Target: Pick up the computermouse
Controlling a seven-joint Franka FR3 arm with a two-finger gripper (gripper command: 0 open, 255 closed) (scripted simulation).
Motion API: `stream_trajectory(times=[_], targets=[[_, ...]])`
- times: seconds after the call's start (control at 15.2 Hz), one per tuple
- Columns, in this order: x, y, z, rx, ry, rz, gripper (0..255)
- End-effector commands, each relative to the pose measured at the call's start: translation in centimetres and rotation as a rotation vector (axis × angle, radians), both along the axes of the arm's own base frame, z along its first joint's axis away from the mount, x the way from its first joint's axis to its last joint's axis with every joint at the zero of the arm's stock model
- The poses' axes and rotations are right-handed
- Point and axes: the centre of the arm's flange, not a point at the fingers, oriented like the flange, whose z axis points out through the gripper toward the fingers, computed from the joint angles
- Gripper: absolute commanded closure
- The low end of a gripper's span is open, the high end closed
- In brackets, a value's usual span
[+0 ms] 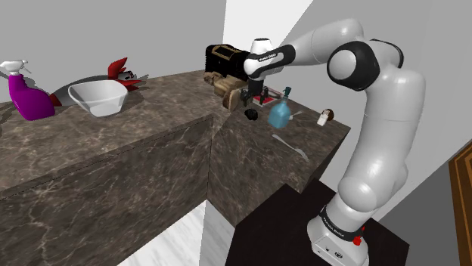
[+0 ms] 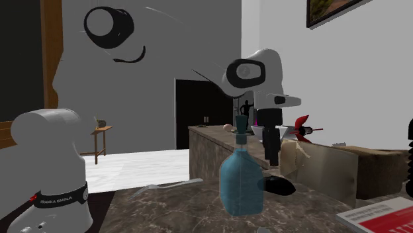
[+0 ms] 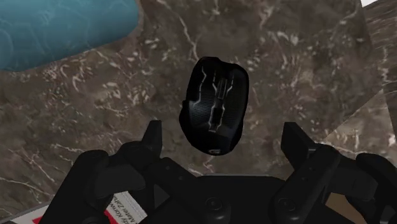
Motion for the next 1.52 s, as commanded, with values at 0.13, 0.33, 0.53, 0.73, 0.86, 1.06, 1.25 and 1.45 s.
stream_trajectory(times=[0.13, 0.33, 0.53, 0.73, 0.86, 1.06, 1.25, 1.45], targets=[[1.9, -1.7, -2.6, -0.002, 0.009, -0.037, 0], [1.9, -1.7, -4.1, -0.002, 0.009, -0.037, 0], [1.9, -1.7, -6.0, -0.002, 0.009, -0.037, 0], [1.9, -1.7, -6.0, -0.002, 0.009, -0.037, 255], [1.8, -1.7, -6.0, -0.002, 0.009, -0.037, 255], [1.8, -1.8, -6.0, -0.002, 0.009, -0.037, 255], [1.8, -1.7, -6.0, -0.002, 0.009, -0.037, 255], [1.8, -1.7, -5.0, -0.002, 0.009, -0.037, 255]])
